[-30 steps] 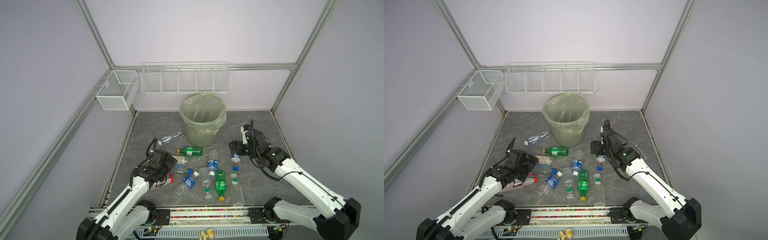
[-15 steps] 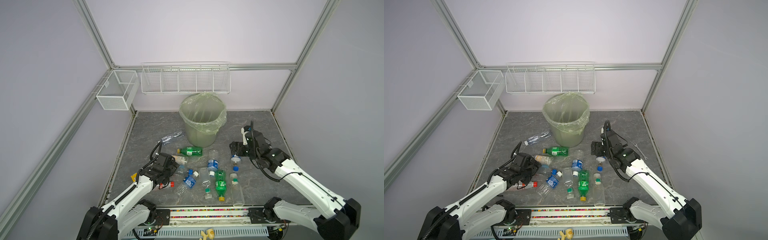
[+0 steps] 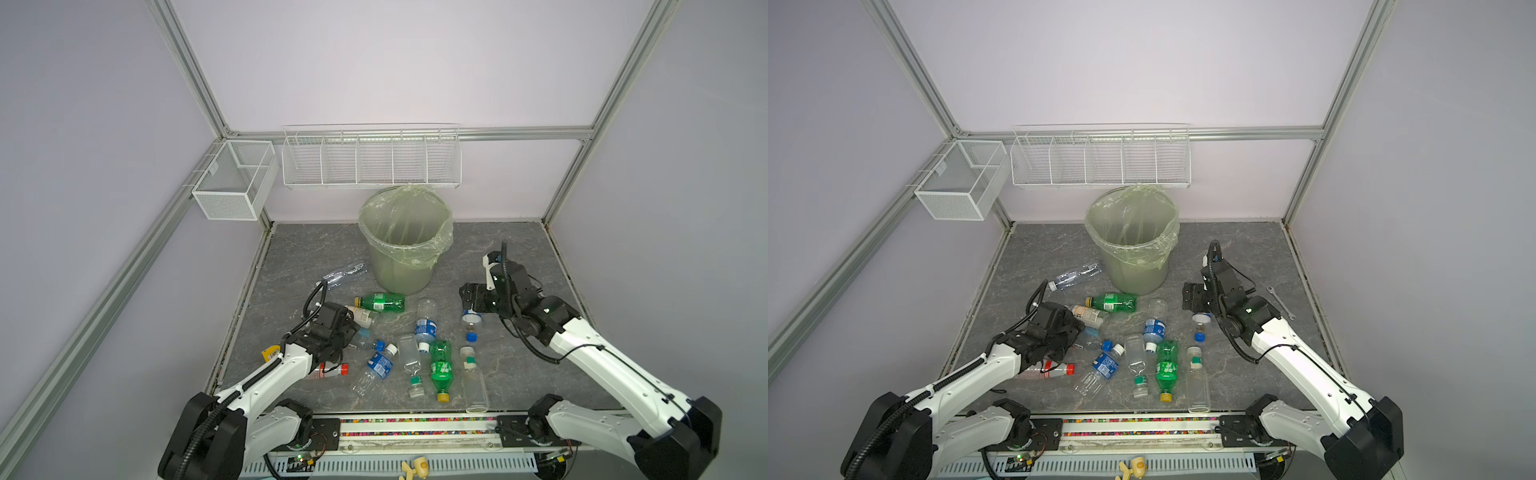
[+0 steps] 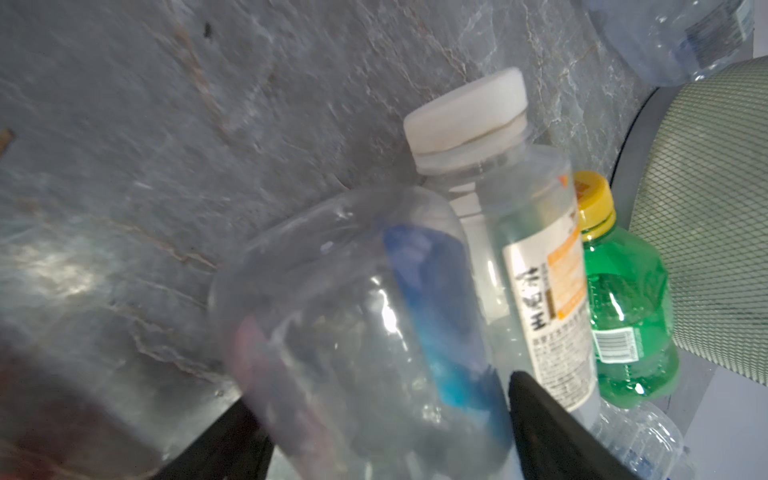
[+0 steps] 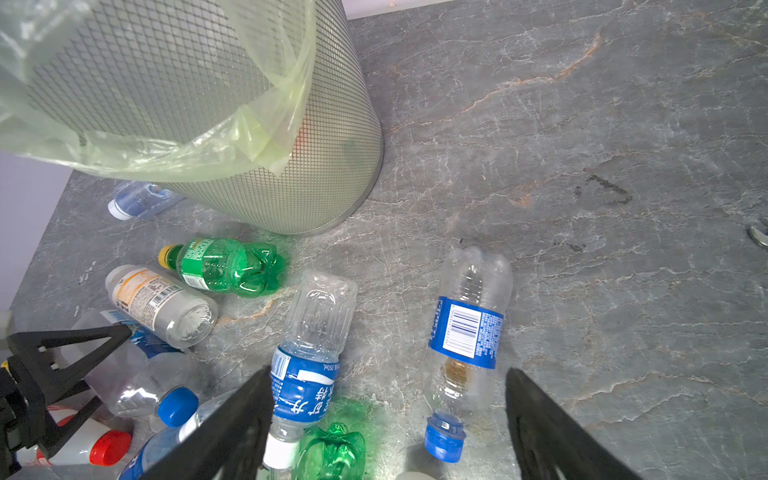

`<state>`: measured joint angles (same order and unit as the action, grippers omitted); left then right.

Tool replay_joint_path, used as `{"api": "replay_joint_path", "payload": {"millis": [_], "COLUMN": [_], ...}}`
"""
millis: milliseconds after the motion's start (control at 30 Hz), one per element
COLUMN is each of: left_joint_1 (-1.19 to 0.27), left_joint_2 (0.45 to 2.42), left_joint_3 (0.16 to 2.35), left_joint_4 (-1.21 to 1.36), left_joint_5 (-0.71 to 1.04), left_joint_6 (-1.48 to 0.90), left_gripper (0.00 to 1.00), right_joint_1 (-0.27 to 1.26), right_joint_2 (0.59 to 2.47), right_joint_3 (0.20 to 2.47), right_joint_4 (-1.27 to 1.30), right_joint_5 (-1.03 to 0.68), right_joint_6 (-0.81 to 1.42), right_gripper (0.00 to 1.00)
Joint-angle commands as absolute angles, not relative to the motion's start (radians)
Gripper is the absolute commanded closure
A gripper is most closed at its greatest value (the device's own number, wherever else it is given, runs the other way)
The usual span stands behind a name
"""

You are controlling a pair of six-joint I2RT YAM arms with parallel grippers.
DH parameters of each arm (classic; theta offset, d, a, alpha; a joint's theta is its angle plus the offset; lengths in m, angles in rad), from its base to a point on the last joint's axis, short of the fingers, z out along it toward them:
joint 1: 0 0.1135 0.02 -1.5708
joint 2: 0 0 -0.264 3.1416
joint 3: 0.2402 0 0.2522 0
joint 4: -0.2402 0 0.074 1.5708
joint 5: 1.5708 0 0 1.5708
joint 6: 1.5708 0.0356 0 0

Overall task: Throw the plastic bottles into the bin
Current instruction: 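Lower the left gripper onto the clear red-and-blue labelled bottle and close, then lift the held clear bottle with the left gripper toward the bin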

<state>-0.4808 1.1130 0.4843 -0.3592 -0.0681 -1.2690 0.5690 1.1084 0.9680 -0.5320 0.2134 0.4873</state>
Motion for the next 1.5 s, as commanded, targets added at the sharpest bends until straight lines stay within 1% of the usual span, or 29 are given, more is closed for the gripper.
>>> {"api": "replay_joint_path", "payload": {"millis": [0,300,467,667,867,1033,1233,1467], "left_joint_1": [-0.485,-0.485,-0.485,-0.485,-0.485,-0.485,-0.485,-0.485], "left_joint_2": [1.121,1.136,1.163,1.142,1.144,1.14,1.145,1.198], "left_joint_3": [0.478,0.474,0.473,0.462,0.454,0.427,0.399,0.392], "left_joint_4": [-0.371,-0.34,-0.326,-0.323,-0.325,-0.313,-0.286,-0.254], "left_joint_5": [-0.103,-0.13,-0.125,-0.14,-0.165,-0.195,-0.192,-0.191], "left_joint_6": [-1.263,-1.246,-1.241,-1.24,-1.231,-1.232,-1.235,-1.248], "left_gripper": [0.19,0.22,0.28,0.33,0.33,0.28,0.22,0.25], "right_joint_1": [0.563,0.565,0.564,0.563,0.564,0.564,0.564,0.564], "right_joint_2": [1.099,1.1,1.101,1.101,1.109,1.108,1.11,1.115], "right_joint_3": [0.968,0.973,0.969,0.972,0.979,0.975,0.975,0.993], "right_joint_4": [-0.537,-0.543,-0.542,-0.542,-0.55,-0.556,-0.552,-0.559], "right_joint_5": [0.225,0.235,0.235,0.226,0.231,0.247,0.25,0.255], "right_joint_6": [0.502,0.495,0.499,0.505,0.5,0.511,0.517,0.509], "right_gripper": [0.12,0.12,0.12,0.12,0.12,0.12,0.12,0.12]}}
